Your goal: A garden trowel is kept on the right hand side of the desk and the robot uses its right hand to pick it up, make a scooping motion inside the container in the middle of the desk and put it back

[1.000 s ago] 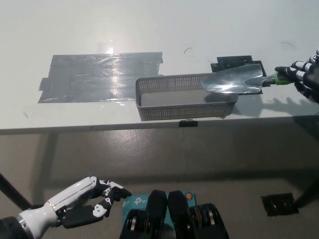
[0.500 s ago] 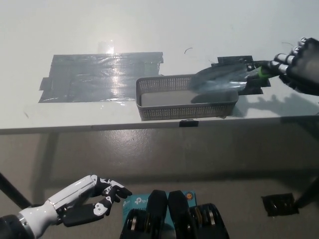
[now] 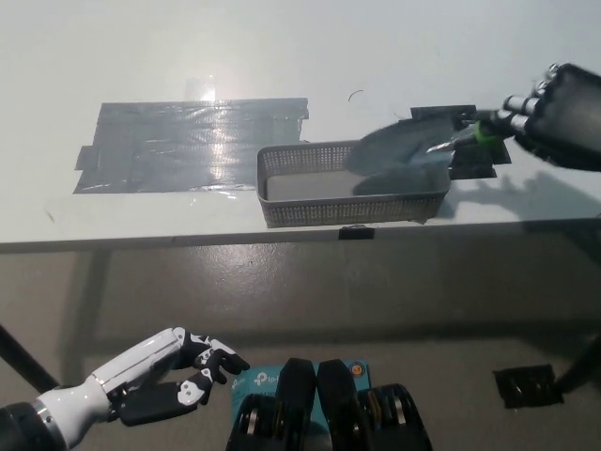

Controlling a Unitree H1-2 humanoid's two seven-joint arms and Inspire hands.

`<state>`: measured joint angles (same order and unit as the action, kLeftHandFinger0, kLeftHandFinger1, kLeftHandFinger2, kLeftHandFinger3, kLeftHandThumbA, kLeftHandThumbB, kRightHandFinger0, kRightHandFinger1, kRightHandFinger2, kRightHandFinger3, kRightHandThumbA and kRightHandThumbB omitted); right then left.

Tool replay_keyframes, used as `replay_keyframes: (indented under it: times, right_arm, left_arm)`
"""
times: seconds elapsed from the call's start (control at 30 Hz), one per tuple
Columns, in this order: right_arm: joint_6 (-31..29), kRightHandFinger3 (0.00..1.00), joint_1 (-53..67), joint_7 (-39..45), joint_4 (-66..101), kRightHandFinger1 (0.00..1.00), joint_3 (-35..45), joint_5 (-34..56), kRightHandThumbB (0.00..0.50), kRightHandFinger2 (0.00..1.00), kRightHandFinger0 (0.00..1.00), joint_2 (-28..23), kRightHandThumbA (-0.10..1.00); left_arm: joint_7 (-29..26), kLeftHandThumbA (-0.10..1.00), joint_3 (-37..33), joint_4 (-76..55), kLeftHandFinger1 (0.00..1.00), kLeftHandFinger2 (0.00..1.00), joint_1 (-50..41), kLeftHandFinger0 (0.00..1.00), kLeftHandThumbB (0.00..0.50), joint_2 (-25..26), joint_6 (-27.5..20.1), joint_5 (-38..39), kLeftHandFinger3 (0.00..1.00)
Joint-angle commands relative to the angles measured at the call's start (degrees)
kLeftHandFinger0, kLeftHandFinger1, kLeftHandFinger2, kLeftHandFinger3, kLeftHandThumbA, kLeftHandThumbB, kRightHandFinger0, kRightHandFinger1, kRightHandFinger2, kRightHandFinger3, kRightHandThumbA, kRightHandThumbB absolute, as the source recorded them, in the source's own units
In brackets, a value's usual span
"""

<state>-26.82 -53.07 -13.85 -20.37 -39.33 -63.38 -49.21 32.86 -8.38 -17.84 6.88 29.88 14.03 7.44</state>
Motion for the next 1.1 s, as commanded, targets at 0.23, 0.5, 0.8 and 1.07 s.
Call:
replay_keyframes:
  times: [0.23,0.5,0.8,1.07]
  right_arm:
    - [5.39,0.12,-0.71,10.26,-0.52,0.02,6.95,-2.11,0.045,0.05,0.00,1.24,-0.10]
    - [1.55,0.40,0.24,7.44,1.56,0.00,6.53,-3.98,0.068,0.32,0.00,2.42,-0.10]
    - [2.28,0.23,1.46,9.91,1.18,0.00,7.55,-4.89,0.029,0.03,0.00,2.18,-0.10]
    - [6.04,0.32,1.29,10.70,-1.14,0.00,6.61,-12.68,0.029,0.03,0.00,0.49,-0.10]
  left_arm:
    - [0.46,1.00,0.46,-2.26,0.73,0.70,0.22,0.71,0.440,1.66,-0.72,0.16,0.68]
    - [0.43,1.00,0.34,-2.50,0.70,0.67,0.97,0.66,0.446,1.63,-0.10,-0.03,0.66]
    - [0.40,1.00,0.52,-2.61,0.71,0.68,1.36,0.67,0.448,1.70,0.01,0.08,0.66]
    - [0.78,1.00,0.59,-2.61,0.72,0.69,1.61,0.70,0.445,1.89,-0.09,0.54,0.68]
